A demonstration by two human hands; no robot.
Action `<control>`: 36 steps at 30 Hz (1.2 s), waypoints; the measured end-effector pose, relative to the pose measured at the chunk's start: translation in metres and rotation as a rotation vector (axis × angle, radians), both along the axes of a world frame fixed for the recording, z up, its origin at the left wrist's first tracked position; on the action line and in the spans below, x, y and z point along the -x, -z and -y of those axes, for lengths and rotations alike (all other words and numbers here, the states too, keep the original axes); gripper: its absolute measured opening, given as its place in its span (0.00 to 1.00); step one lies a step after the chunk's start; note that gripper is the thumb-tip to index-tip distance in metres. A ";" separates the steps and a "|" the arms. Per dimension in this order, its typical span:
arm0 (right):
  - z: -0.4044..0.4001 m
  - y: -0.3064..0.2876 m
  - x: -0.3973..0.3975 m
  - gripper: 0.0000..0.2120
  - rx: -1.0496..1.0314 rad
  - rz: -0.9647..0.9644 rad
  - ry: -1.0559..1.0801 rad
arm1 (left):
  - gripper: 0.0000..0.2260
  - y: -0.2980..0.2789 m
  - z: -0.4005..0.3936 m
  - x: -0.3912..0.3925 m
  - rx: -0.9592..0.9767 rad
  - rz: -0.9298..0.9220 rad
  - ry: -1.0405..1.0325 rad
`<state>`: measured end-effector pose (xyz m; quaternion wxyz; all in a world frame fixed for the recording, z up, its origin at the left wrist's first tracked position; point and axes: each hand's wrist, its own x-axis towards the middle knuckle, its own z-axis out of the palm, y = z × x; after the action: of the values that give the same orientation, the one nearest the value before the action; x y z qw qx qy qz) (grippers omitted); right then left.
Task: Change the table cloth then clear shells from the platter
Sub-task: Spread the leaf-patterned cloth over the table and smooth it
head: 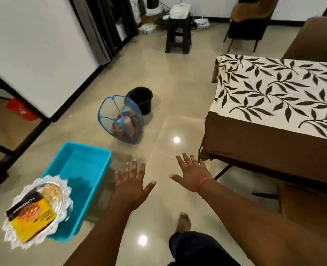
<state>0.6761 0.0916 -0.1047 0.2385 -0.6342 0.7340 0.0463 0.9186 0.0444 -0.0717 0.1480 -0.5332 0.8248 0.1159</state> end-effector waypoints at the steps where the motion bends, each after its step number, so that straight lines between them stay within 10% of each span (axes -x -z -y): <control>1: 0.020 0.000 0.012 0.45 -0.003 0.003 0.018 | 0.37 0.001 0.024 0.012 0.006 0.003 0.022; 24: 0.259 0.001 0.243 0.38 -0.022 -0.055 0.973 | 0.37 0.007 0.461 0.386 -0.013 -0.024 0.891; 36: 0.320 0.008 0.334 0.27 0.158 -0.127 1.027 | 0.35 0.041 0.496 0.576 -0.267 -0.060 0.815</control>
<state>0.3421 -0.2279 -0.1123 0.1369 -0.2045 0.9647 -0.0936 0.3425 -0.4515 -0.1128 0.2255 -0.1363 0.9497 0.1693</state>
